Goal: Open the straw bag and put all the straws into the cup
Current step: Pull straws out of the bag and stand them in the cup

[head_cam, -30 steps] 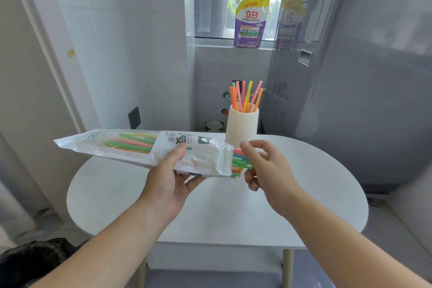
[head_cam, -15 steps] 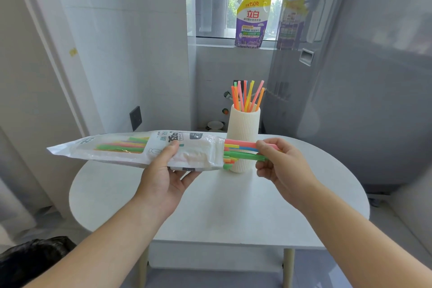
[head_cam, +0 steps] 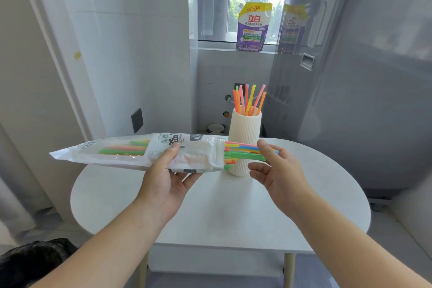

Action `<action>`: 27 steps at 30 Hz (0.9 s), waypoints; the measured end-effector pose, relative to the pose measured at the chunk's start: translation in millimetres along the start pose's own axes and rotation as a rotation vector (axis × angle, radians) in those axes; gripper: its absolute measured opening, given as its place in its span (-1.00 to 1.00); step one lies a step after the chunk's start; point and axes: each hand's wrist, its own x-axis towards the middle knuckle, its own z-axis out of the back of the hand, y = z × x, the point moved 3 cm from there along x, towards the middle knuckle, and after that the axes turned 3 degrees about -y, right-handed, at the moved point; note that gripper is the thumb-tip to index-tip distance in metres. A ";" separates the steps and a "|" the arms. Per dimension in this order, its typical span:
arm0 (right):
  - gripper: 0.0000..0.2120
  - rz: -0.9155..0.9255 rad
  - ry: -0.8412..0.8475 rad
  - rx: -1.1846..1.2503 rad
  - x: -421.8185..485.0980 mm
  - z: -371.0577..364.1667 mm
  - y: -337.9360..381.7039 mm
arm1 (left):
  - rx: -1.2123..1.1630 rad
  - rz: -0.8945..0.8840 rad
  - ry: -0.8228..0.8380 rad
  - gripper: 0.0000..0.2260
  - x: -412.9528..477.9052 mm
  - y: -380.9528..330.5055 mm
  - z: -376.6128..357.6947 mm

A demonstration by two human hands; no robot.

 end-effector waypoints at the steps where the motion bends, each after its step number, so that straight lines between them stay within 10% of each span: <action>1: -0.65 -0.051 0.022 0.067 -1.6 -3.5 -3.7 | -0.002 0.001 0.001 -0.68 -0.4 -0.2 -0.5; 9: -0.61 -0.181 0.136 0.446 -13.7 -31.7 -10.9 | -0.019 0.001 0.018 -0.72 -2.9 2.1 -3.8; 27: -0.85 0.144 -0.062 0.055 1.6 -19.1 16.8 | -0.090 0.015 -0.037 -0.81 3.1 0.9 0.2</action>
